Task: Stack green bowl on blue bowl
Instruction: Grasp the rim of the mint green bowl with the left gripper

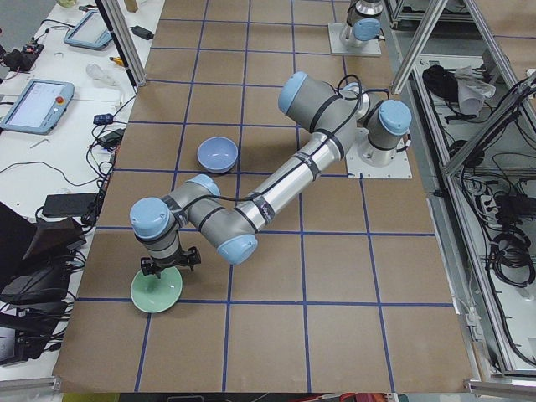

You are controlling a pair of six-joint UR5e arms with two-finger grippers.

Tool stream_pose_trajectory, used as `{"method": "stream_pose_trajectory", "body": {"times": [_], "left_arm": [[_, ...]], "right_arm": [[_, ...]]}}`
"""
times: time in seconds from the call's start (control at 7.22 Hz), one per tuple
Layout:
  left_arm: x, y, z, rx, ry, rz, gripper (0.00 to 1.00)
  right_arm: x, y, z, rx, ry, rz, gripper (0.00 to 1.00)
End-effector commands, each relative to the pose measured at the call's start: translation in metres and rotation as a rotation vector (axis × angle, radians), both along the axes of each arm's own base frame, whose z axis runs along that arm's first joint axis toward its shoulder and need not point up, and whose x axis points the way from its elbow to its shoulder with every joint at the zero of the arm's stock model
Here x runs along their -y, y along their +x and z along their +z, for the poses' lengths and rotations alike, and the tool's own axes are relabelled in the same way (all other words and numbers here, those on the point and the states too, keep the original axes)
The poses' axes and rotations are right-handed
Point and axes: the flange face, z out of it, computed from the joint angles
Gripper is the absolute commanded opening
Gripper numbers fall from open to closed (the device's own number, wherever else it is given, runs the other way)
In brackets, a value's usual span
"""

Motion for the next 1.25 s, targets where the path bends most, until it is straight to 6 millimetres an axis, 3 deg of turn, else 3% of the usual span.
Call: {"method": "stream_pose_trajectory", "body": {"times": [0.0, 0.28, 0.42, 0.55, 0.69, 1.11], "left_arm": [[-0.006, 0.026, -0.056, -0.049, 0.012, -0.083, 0.98], [-0.016, 0.041, -0.084, -0.072, 0.035, -0.106, 0.97], [-0.016, 0.040, -0.091, -0.078, 0.040, -0.110, 0.79], [-0.016, 0.039, -0.082, -0.078, 0.035, -0.112, 0.53], [-0.016, 0.038, -0.078, -0.077, 0.034, -0.112, 0.01], [-0.016, 0.038, -0.080, -0.078, 0.033, -0.114, 0.00]], "right_arm": [[0.000, 0.000, 0.000, 0.000, 0.001, 0.000, 1.00], [0.000, 0.000, 0.000, 0.000, 0.001, 0.000, 1.00], [0.000, 0.000, 0.000, 0.000, -0.001, 0.000, 1.00], [0.000, 0.000, 0.000, 0.002, 0.001, 0.000, 1.00], [0.000, 0.000, 0.000, 0.000, -0.001, 0.000, 1.00], [0.000, 0.000, 0.000, 0.000, -0.001, 0.000, 1.00]]}}
